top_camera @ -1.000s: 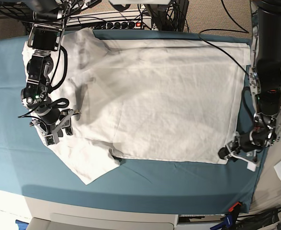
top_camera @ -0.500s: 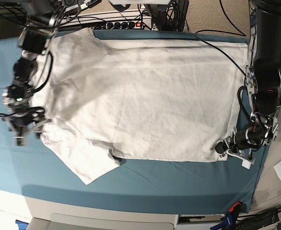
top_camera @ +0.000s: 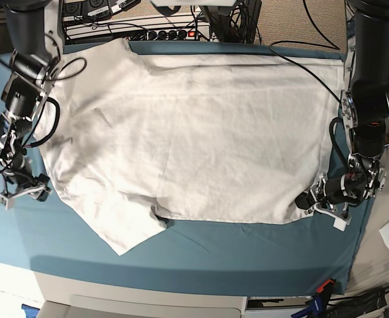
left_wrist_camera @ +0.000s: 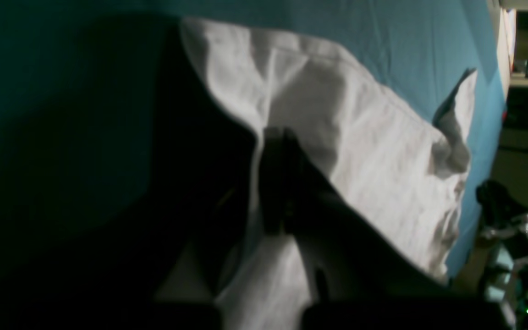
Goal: Fold the T-shirt properly
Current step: 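Lower both grippers onto the shirt's side edge, sleeve and hem corner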
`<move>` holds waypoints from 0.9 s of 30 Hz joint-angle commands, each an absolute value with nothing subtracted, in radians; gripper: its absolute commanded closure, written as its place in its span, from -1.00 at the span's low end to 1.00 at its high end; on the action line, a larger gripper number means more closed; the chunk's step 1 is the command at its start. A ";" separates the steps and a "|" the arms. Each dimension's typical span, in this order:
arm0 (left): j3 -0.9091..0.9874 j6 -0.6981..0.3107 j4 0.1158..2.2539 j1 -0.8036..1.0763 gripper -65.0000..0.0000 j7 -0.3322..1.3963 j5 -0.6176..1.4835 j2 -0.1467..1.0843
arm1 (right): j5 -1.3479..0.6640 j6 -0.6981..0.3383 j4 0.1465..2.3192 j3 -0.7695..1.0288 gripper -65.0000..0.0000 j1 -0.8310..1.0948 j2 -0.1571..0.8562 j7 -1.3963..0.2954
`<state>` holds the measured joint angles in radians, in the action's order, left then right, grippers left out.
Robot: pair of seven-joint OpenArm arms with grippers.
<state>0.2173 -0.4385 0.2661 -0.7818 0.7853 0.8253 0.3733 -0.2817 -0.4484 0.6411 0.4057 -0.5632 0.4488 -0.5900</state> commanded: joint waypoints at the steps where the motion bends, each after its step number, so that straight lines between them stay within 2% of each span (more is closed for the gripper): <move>1: 0.217 -0.457 0.278 -0.814 1.00 0.787 0.835 0.385 | -0.315 -0.472 0.624 0.407 -0.02 -0.602 0.460 -0.572; 6: 0.217 -0.472 0.278 -0.815 1.00 0.786 0.836 0.385 | -0.347 -0.505 0.548 0.407 -0.02 -0.612 0.441 -0.583; 16: 0.217 -0.473 0.278 -0.814 1.00 0.786 0.850 0.385 | -0.348 -0.539 0.544 0.407 0.00 -0.612 0.386 -0.580; 17: 0.217 -0.473 0.278 -0.814 1.00 0.786 0.850 0.385 | -0.347 -0.539 0.544 0.407 0.09 -0.612 0.386 -0.571; 18: 0.217 -0.473 0.278 -0.814 1.00 0.786 0.850 0.385 | -0.347 -0.539 0.544 0.407 0.27 -0.612 0.387 -0.567; 20: 0.217 -0.473 0.278 -0.814 1.00 0.786 0.850 0.385 | -0.348 -0.539 0.544 0.407 0.83 -0.612 0.390 -0.566; 21: 0.217 -0.473 0.278 -0.814 1.00 0.787 0.850 0.385 | -0.348 -0.539 0.544 0.407 1.00 -0.612 0.392 -0.566; 25: 0.217 -0.511 0.278 -0.814 1.00 0.786 0.867 0.392 | -0.348 -0.544 0.546 0.407 1.00 -0.612 0.402 -0.555; 27: 0.219 -0.561 0.279 -0.812 1.00 0.790 0.899 0.402 | -0.350 -0.613 0.556 0.407 1.00 -0.609 0.408 -0.550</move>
<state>0.2173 -0.5503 0.2661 -0.7765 0.7971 0.8806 0.3836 -0.3378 -0.6025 0.5377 0.4065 -0.5842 0.3874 -0.5644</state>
